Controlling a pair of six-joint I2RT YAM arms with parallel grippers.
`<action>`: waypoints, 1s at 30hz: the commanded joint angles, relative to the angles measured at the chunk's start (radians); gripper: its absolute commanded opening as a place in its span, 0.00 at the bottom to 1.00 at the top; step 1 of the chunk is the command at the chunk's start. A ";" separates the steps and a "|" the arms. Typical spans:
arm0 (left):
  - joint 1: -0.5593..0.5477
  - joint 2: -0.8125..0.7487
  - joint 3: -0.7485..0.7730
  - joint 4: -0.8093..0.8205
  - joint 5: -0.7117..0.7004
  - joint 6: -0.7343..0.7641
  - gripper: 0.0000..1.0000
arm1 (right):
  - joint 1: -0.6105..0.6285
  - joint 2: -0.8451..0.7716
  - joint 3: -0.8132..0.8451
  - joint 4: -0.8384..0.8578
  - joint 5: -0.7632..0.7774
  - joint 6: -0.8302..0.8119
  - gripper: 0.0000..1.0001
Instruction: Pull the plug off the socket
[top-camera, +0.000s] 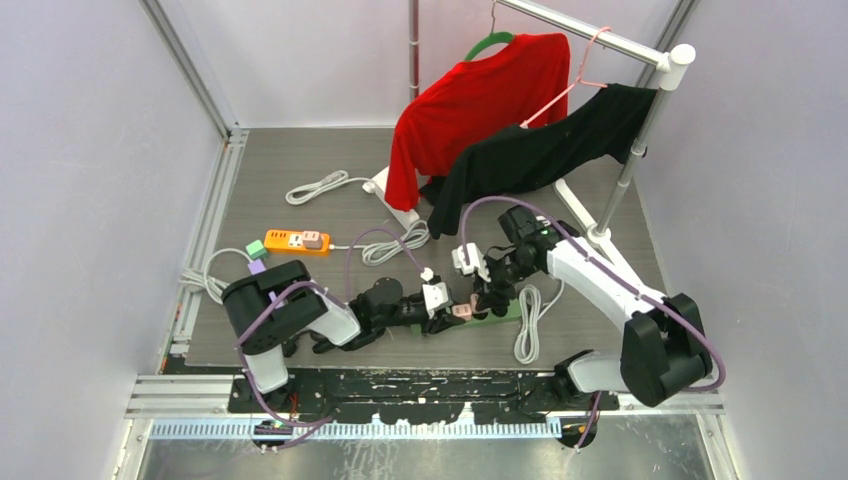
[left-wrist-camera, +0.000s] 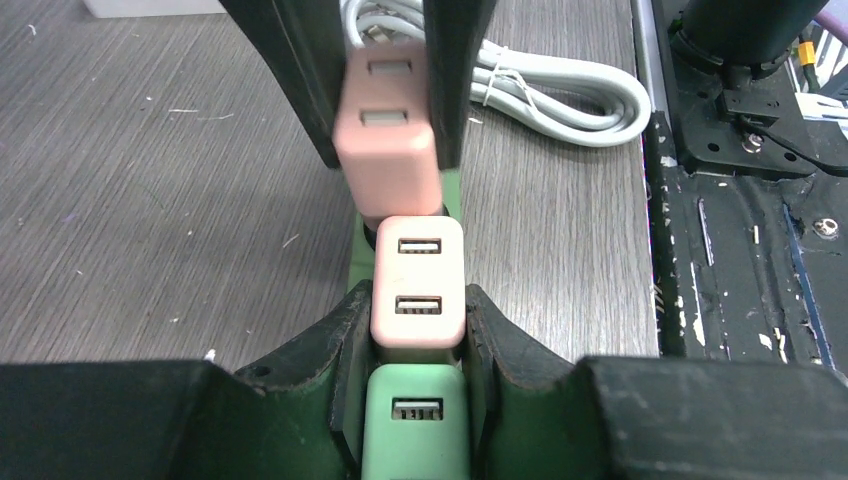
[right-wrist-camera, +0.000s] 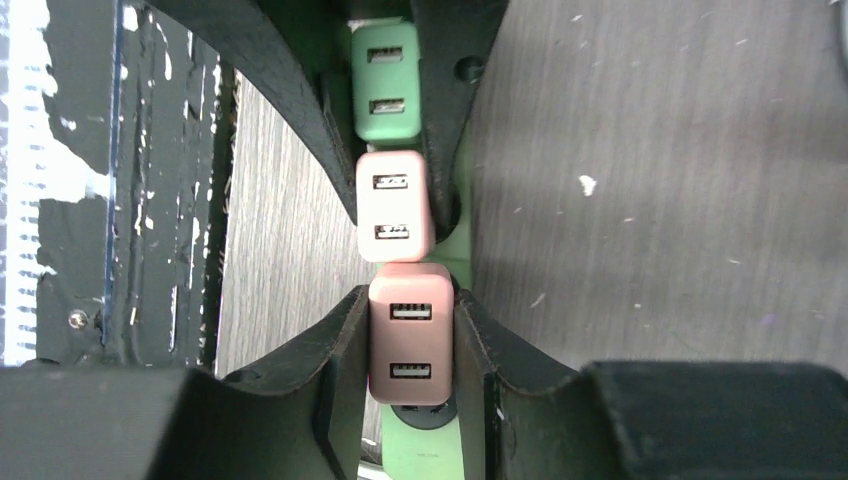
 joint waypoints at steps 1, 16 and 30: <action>0.010 0.089 -0.016 -0.306 -0.063 0.012 0.00 | -0.042 -0.069 0.063 -0.045 -0.182 -0.014 0.01; 0.010 -0.211 0.016 -0.413 -0.173 -0.120 0.80 | -0.154 -0.133 0.123 -0.152 -0.103 -0.004 0.02; 0.012 -0.788 0.033 -0.799 -0.195 -0.273 0.99 | -0.241 -0.120 0.151 0.001 -0.505 0.533 0.07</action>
